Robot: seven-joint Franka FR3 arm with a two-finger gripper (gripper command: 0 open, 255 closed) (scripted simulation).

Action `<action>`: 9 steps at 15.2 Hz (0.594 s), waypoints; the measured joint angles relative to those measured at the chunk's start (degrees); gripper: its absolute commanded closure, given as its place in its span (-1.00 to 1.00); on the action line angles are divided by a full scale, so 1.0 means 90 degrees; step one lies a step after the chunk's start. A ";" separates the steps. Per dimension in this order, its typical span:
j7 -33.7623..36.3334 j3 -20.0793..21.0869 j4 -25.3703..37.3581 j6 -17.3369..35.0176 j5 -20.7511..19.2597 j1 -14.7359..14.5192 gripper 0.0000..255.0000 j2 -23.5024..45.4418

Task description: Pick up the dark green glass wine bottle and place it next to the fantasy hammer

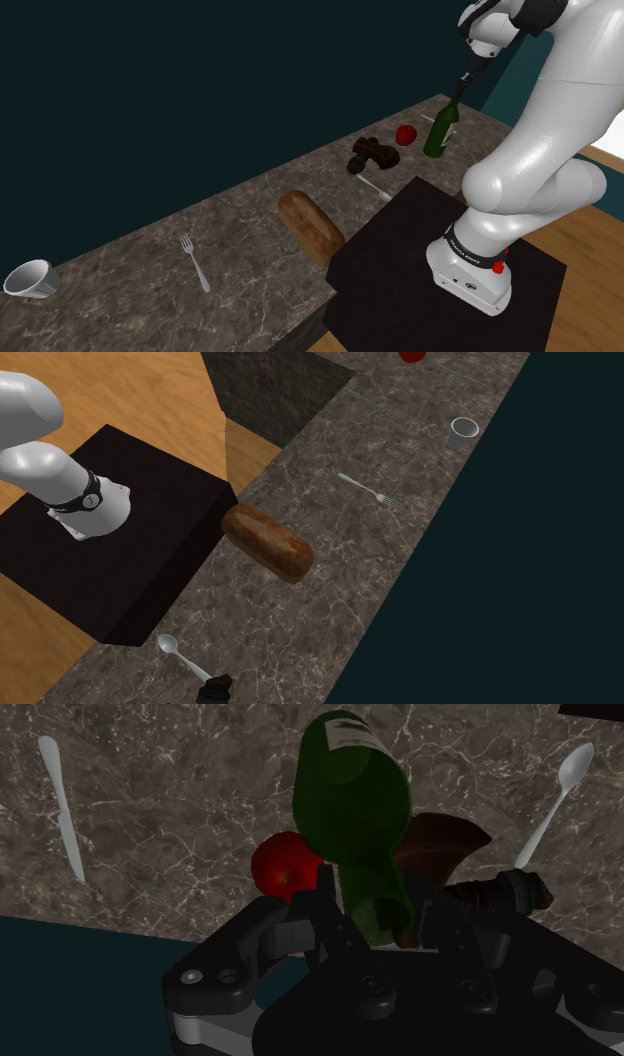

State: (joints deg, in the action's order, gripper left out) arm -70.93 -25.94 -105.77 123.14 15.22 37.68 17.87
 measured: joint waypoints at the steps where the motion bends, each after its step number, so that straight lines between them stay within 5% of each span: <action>1: -0.0022 0.0013 -0.0040 0.0080 0.0033 0.0005 1.00 0.0045; 9: -0.0235 0.0121 -0.0253 0.0611 0.0294 0.0088 1.00 0.0414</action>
State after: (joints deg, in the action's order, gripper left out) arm -73.04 -24.85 -108.05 128.64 17.87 38.47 21.60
